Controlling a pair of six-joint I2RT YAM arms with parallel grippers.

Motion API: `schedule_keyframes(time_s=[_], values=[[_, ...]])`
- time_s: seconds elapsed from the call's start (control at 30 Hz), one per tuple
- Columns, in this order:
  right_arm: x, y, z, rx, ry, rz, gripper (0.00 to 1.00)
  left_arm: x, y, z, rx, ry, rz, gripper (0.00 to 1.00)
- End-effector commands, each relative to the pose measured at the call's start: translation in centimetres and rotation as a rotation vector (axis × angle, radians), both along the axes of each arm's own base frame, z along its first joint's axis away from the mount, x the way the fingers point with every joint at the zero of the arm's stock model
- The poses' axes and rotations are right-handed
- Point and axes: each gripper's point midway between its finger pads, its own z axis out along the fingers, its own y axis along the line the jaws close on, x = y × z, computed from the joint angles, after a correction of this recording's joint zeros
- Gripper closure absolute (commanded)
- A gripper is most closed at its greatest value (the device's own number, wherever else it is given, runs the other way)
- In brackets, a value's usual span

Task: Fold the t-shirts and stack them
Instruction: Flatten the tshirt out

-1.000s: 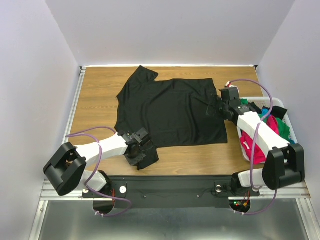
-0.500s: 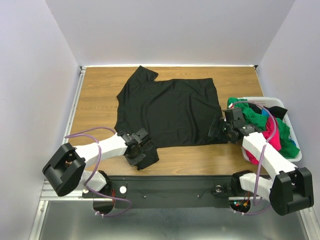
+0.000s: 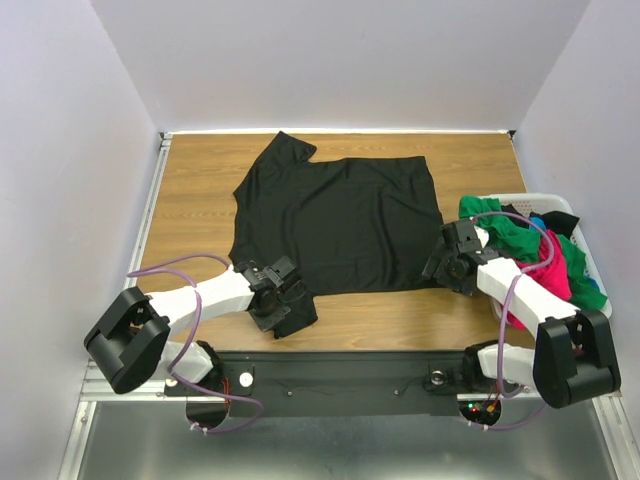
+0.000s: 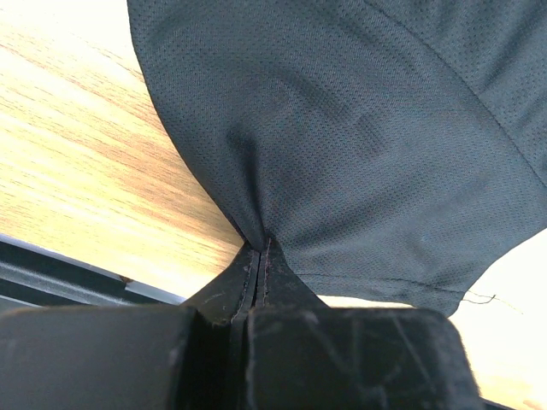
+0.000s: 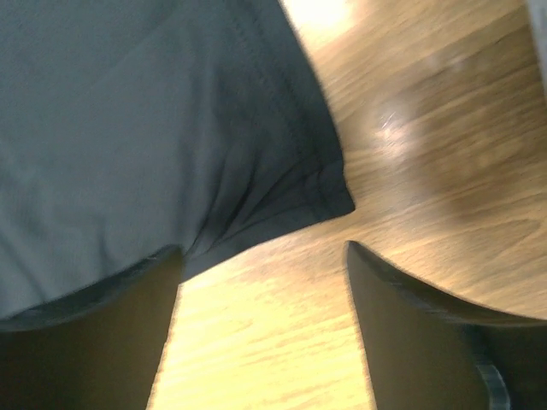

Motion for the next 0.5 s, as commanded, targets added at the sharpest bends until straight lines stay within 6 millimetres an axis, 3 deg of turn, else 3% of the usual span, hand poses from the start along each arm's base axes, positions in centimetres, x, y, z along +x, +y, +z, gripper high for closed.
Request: schedule_keyframes(time_s=[0.0,0.17,0.33,0.47], values=[[1.4,-0.9,0.0,-0.016,-0.069,-0.103,0.26,0.0,1.1,-0.1,0.035,-0.015,0.019,1.00],[0.8,-1.1,-0.9,-0.022,-0.053,-0.113,0.44,-0.1,1.0,-0.2,0.011,-0.021,0.031,1.00],[-0.1,-1.1,-2.1,-0.019,-0.022,-0.113,0.45,-0.2,1.0,-0.1,0.003,-0.024,0.032,1.00],[-0.5,-1.1,-2.7,-0.015,-0.013,-0.116,0.54,-0.2,1.1,-0.2,0.007,-0.022,0.040,1.00]])
